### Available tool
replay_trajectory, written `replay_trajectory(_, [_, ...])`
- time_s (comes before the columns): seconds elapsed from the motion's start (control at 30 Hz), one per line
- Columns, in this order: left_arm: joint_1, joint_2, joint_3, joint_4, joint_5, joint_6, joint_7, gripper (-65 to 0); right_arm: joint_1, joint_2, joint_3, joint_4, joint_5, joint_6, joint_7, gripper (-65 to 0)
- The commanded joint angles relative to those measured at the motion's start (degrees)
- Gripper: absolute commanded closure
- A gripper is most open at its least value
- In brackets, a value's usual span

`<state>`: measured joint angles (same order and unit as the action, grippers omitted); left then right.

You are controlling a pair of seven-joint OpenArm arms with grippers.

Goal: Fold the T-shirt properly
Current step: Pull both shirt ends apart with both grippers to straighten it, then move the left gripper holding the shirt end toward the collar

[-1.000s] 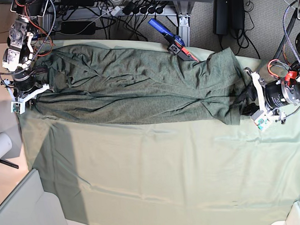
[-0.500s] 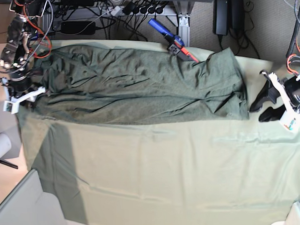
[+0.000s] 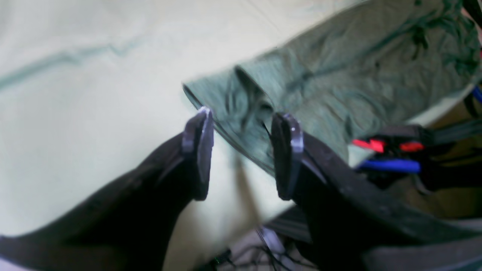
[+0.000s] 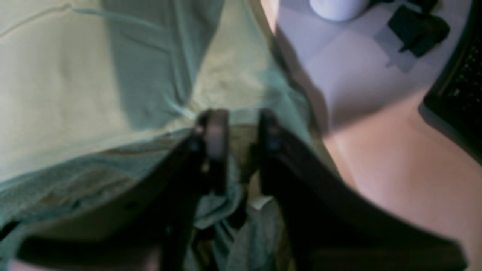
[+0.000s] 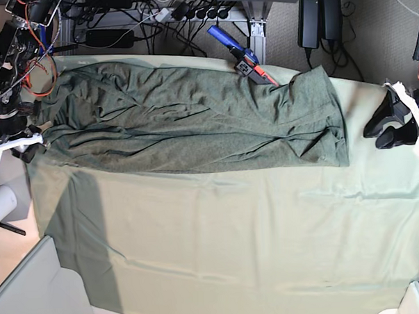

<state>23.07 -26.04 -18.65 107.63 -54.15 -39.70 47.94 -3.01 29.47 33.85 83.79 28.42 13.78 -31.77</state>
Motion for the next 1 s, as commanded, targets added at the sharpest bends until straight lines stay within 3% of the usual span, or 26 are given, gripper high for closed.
replay_trajectory(0.0, [0.46,-0.79,-0.44,1.11,-1.62,-0.3,-0.9,-28.8,0.72,1.42,0.52,1.07,1.27,1.75,1.07,-8.3])
replay_trajectory(0.2, [3.08,-0.7,-0.44,1.11,-1.31,-0.3,-0.9,-28.8,0.59,0.79,0.52,1.03,2.23,4.5,1.05,0.0])
replay_trajectory(0.37, [3.45,-0.44,-0.44,0.61,-0.72,-0.3,-0.96,-29.0,0.59,-0.37,0.24,0.98,2.19,4.59,1.01,0.0])
replay_trajectory(0.5, [2.16,0.52,-0.44,-5.22,-0.42,-0.3,-1.4,-39.3,0.59,-1.11,0.15,0.96,2.25,4.59,0.63,0.0])
replay_trajectory(0.7, [-2.47,4.68,-0.44,-13.11,-6.82,-0.3,1.77,-39.8,0.59,-1.07,0.15,0.96,2.62,4.59,0.59,0.0])
replay_trajectory(0.8, [-2.56,6.58,-0.44,-13.11,-11.23,-0.3,4.48,-39.8,0.59,-1.07,0.15,0.96,2.62,4.59,0.13,-8.1])
replay_trajectory(0.97, [-2.36,9.09,0.31,-13.11,-12.7,-0.3,5.27,-39.7,0.61,-1.07,0.15,0.96,2.64,4.59,0.22,-8.8])
